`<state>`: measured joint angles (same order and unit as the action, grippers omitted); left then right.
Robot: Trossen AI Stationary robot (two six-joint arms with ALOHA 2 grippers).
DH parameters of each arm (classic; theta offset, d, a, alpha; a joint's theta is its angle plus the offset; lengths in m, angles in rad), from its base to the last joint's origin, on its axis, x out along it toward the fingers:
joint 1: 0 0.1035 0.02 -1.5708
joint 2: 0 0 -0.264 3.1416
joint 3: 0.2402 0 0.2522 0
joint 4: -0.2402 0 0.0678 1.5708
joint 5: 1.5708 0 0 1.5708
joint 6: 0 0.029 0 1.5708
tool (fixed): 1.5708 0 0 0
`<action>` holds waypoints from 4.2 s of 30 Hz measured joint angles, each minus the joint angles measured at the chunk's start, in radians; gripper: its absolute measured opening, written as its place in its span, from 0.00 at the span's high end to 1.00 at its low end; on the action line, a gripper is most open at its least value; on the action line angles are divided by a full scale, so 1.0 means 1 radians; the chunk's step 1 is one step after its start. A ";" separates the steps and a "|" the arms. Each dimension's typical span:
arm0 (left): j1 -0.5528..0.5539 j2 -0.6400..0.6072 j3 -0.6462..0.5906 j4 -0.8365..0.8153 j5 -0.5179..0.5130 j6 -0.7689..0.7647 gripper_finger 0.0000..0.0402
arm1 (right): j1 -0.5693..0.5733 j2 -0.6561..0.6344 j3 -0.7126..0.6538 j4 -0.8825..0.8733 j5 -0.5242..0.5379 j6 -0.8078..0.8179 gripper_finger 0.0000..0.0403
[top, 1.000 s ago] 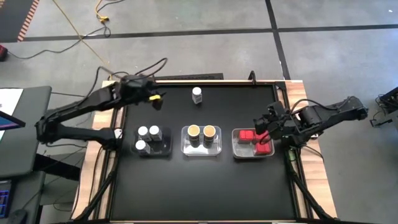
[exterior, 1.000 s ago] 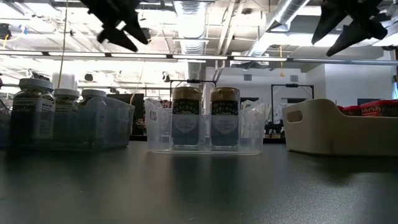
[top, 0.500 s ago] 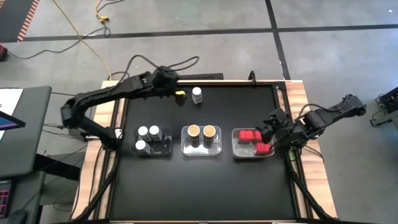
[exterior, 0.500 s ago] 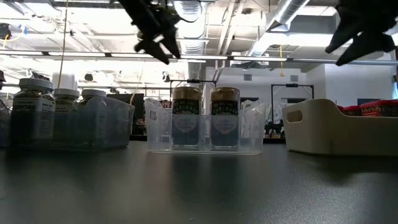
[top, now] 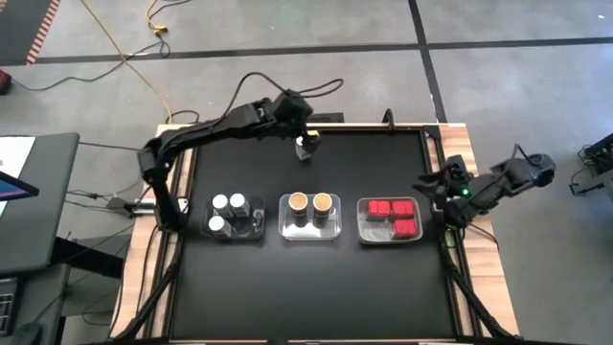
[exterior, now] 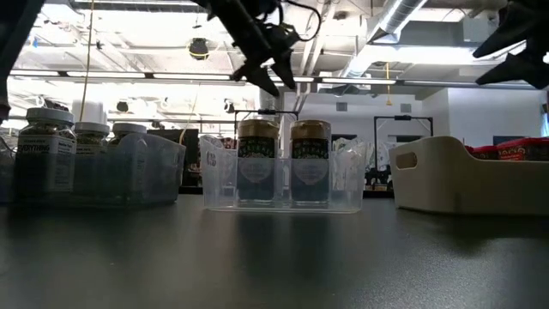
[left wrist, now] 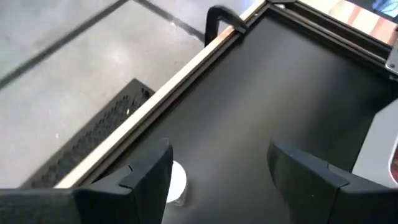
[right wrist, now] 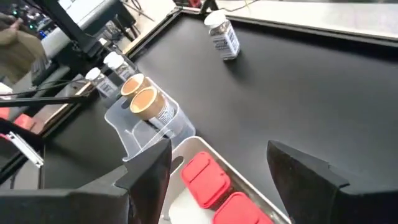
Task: Sort spices by type
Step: Put the white seasoning bottle into the black bin
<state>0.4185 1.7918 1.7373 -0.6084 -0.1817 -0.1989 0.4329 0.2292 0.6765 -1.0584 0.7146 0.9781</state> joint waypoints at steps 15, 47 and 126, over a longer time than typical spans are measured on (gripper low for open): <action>0.127 0.193 0.161 -0.081 0.232 -0.025 0.38 | -0.057 -0.037 0.000 -0.061 0.006 -0.018 0.28; 0.138 0.206 0.011 -0.123 0.244 0.313 0.38 | -0.056 -0.037 0.000 -0.066 0.021 0.011 0.28; 0.169 0.251 0.046 -0.049 0.297 0.598 0.35 | -0.056 -0.037 0.001 -0.134 0.020 0.009 0.28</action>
<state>0.5873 2.0426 1.7828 -0.6570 0.1154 0.3992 0.3767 0.1925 0.6773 -1.1922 0.7345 0.9871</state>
